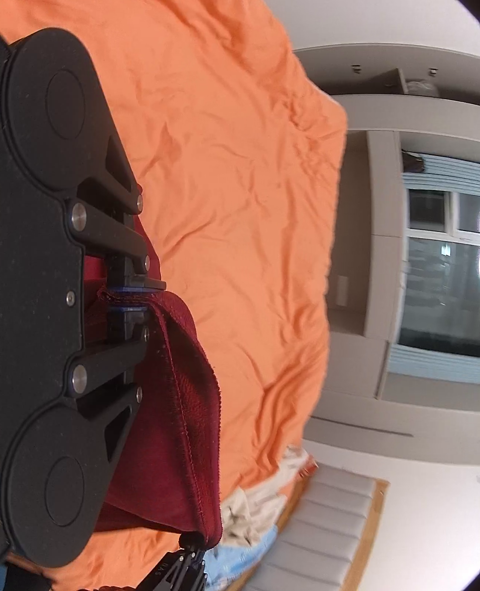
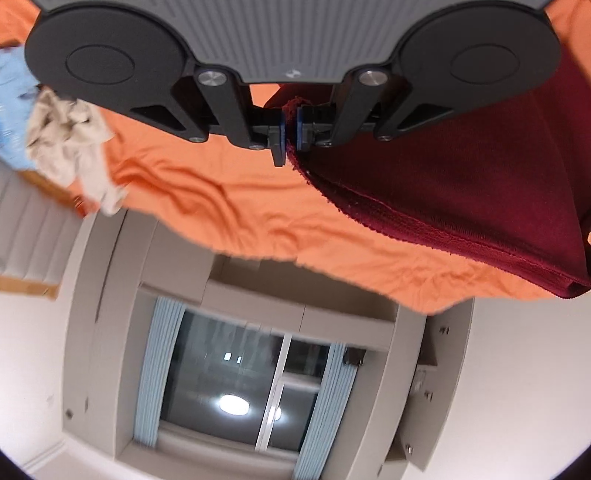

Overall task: Fold small clothes
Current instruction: 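Lift the held hem with both tools and fold it over toward the collar, then open both tools to release the hem and withdraw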

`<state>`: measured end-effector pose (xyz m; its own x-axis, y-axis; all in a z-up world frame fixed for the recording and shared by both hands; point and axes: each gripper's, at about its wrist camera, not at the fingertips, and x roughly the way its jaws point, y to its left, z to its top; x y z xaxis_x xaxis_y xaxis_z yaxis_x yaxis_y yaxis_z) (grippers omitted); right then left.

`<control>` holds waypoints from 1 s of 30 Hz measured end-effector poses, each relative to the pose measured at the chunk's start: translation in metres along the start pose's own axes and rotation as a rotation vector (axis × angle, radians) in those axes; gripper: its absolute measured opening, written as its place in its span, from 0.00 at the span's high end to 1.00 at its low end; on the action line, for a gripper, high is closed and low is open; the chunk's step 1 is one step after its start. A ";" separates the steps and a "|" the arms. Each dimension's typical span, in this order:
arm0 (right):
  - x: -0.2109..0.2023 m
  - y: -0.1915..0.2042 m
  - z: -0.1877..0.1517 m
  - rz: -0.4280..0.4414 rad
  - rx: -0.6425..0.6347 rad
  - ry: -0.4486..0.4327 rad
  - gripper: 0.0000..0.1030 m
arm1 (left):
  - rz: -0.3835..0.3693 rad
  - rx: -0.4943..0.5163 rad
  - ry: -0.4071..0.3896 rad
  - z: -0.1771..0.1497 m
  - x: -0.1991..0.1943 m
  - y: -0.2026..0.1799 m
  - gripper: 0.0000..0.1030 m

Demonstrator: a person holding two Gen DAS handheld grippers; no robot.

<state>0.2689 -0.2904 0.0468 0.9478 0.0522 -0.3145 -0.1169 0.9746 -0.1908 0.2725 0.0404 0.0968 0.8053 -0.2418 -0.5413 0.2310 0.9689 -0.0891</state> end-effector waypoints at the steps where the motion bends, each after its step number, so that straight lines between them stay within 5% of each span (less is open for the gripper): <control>1: 0.020 -0.001 0.000 0.007 -0.003 0.032 0.94 | 0.006 0.000 0.021 0.003 0.017 0.003 0.93; 10: 0.154 0.022 -0.029 0.020 -0.064 0.224 0.94 | 0.048 -0.047 0.189 0.012 0.158 0.036 0.94; 15: 0.198 0.023 -0.045 0.039 -0.058 0.305 0.93 | 0.045 -0.059 0.262 0.004 0.203 0.044 0.92; 18: 0.204 0.022 -0.053 0.052 -0.051 0.327 0.92 | 0.033 -0.073 0.277 -0.001 0.214 0.046 0.88; 21: 0.210 0.021 -0.054 0.066 -0.046 0.338 0.89 | 0.035 -0.116 0.289 -0.003 0.219 0.055 0.72; 24: 0.215 0.021 -0.053 0.071 -0.049 0.340 0.70 | 0.024 -0.142 0.299 -0.004 0.219 0.060 0.38; 25: 0.216 0.020 -0.052 0.066 -0.047 0.337 0.49 | 0.027 -0.143 0.293 -0.004 0.218 0.059 0.28; 26: 0.213 0.019 -0.051 0.061 -0.041 0.328 0.29 | 0.033 -0.137 0.280 -0.004 0.215 0.059 0.22; 28: 0.206 0.014 -0.050 0.054 -0.019 0.306 0.11 | 0.048 -0.114 0.265 -0.001 0.209 0.056 0.18; 30: 0.196 0.005 -0.048 0.038 0.006 0.285 0.08 | 0.062 -0.083 0.249 0.000 0.201 0.052 0.14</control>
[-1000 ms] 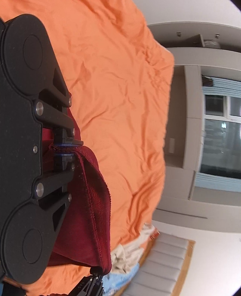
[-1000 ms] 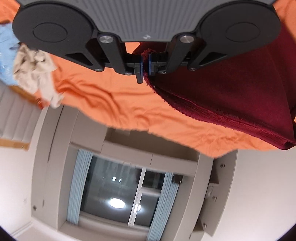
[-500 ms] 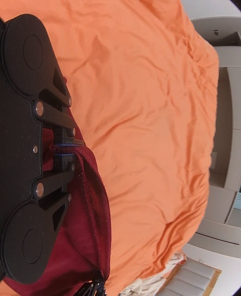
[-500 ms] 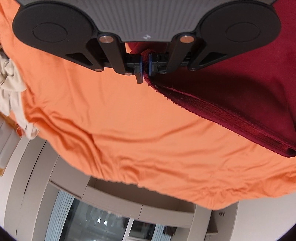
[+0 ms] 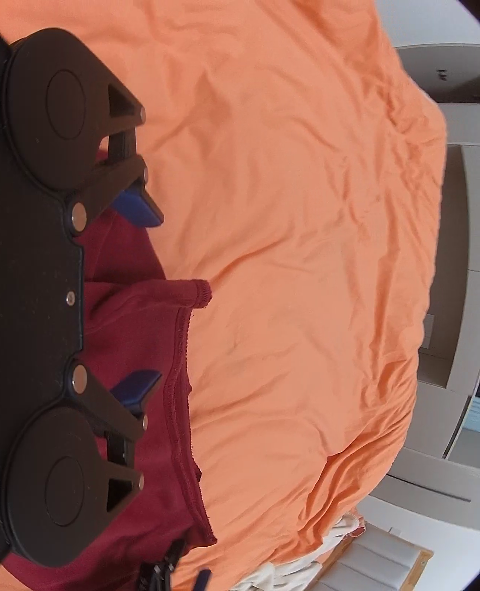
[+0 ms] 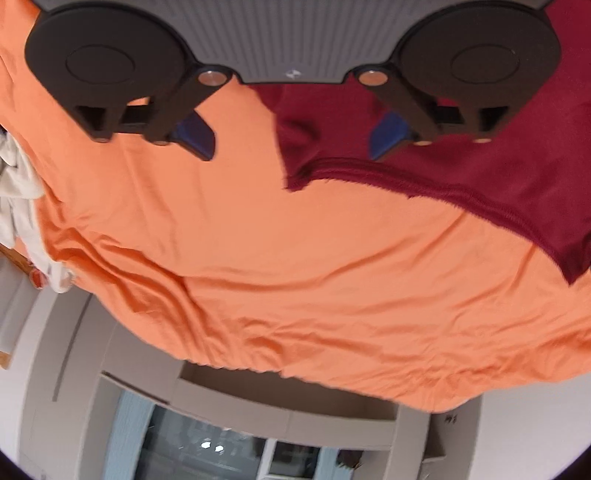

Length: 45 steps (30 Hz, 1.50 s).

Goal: Fold small clothes

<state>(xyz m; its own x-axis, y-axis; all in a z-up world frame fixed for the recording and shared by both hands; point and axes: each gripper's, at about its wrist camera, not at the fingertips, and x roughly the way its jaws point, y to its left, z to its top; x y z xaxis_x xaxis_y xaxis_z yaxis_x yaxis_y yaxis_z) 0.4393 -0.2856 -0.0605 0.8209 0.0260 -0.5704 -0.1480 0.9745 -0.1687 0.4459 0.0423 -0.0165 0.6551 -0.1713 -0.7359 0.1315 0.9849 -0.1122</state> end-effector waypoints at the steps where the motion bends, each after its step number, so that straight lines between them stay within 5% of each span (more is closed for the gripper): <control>1: -0.006 -0.005 -0.001 0.001 0.016 -0.007 0.07 | 0.003 0.018 -0.008 -0.001 -0.004 -0.001 0.12; 7: -0.029 -0.028 -0.020 0.004 0.053 0.014 0.01 | 0.094 0.067 0.027 -0.018 0.005 0.004 0.12; 14: -0.013 -0.043 -0.052 -0.076 0.120 0.070 0.00 | 0.151 -0.051 0.024 -0.028 0.019 0.039 0.11; 19: -0.009 -0.057 -0.061 -0.033 0.222 0.085 0.00 | 0.128 -0.161 0.094 -0.032 0.033 0.064 0.10; 33: -0.093 -0.021 -0.053 -0.006 0.228 -0.071 0.00 | 0.100 -0.117 -0.148 -0.033 -0.075 0.017 0.01; 45: -0.140 0.054 -0.059 0.063 0.224 -0.156 0.00 | 0.107 -0.178 -0.186 -0.078 -0.126 -0.004 0.01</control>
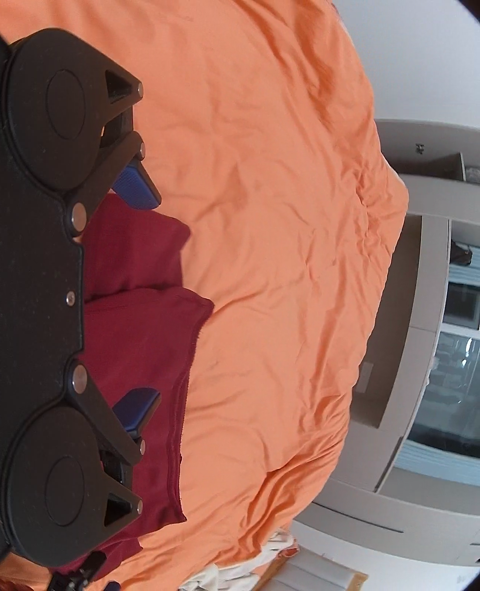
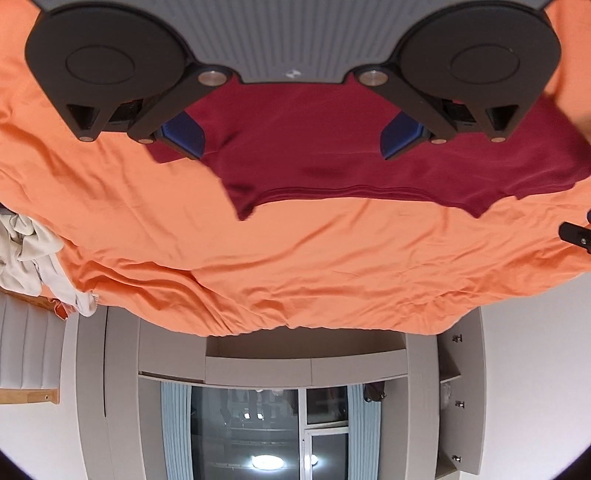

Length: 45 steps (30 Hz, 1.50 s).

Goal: Fold small clothes

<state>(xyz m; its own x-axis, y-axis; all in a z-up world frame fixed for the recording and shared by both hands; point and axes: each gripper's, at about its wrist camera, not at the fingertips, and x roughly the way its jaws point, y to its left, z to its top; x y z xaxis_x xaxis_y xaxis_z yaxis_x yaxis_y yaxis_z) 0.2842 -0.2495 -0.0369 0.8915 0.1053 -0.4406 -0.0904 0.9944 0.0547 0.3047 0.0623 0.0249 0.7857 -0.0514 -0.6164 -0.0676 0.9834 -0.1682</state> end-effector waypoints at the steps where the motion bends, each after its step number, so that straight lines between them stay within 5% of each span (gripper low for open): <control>1: -0.002 0.007 -0.003 0.004 -0.002 0.001 0.00 | 0.005 -0.011 0.000 -0.004 -0.002 0.003 0.01; 12: -0.013 0.064 -0.024 -0.012 -0.084 -0.011 0.00 | 0.009 -0.073 -0.028 -0.039 -0.007 0.017 0.01; 21: 0.002 0.065 -0.030 -0.047 -0.091 0.025 0.00 | -0.006 -0.152 0.021 -0.049 0.007 0.030 0.01; 38: 0.023 0.077 -0.042 -0.070 -0.150 0.060 0.00 | 0.026 -0.107 0.031 -0.056 0.011 0.025 0.01; 45: 0.024 0.081 -0.052 -0.088 -0.173 0.055 0.00 | -0.130 -0.114 0.056 -0.064 0.013 0.014 0.01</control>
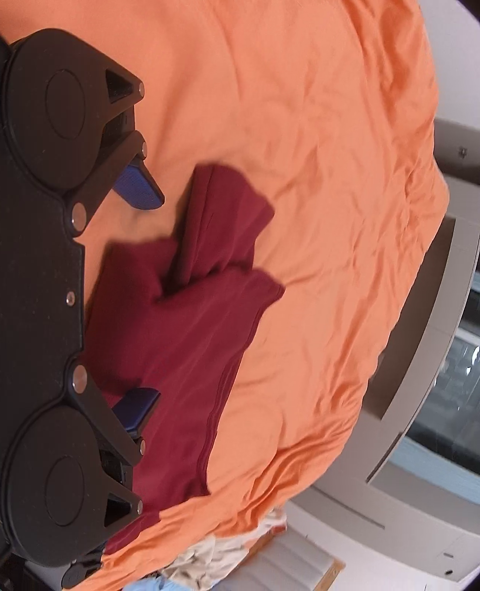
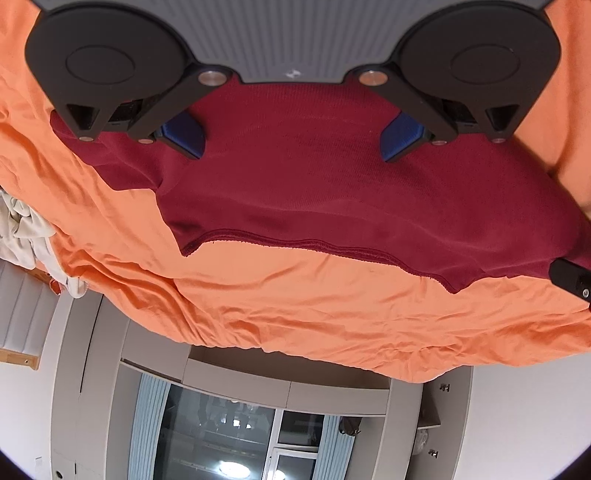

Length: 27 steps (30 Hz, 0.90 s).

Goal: Fold small clothes

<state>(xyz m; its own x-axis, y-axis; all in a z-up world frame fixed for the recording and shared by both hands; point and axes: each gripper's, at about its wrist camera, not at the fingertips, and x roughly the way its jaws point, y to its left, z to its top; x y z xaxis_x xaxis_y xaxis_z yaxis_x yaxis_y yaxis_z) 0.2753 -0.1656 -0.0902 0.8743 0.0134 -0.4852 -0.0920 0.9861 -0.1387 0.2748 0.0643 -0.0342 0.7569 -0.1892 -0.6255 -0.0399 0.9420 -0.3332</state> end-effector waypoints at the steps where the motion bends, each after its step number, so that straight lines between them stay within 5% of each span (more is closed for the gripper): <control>1: 0.000 0.001 -0.002 -0.006 -0.005 -0.004 0.00 | 0.004 0.005 0.002 -0.002 0.002 -0.003 0.00; 15: 0.001 -0.004 -0.010 0.012 0.021 -0.027 0.00 | -0.027 -0.077 0.050 0.005 0.027 -0.011 0.02; 27: 0.002 -0.004 -0.010 0.011 0.022 -0.028 0.00 | 0.062 -0.154 0.045 0.009 0.036 -0.013 0.32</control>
<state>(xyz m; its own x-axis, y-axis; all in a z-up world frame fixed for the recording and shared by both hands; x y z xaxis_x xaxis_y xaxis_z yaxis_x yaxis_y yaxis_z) 0.2723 -0.1713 -0.0995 0.8863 0.0282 -0.4622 -0.0913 0.9892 -0.1148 0.3089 0.0480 -0.0461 0.7203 -0.1471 -0.6779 -0.1878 0.8994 -0.3947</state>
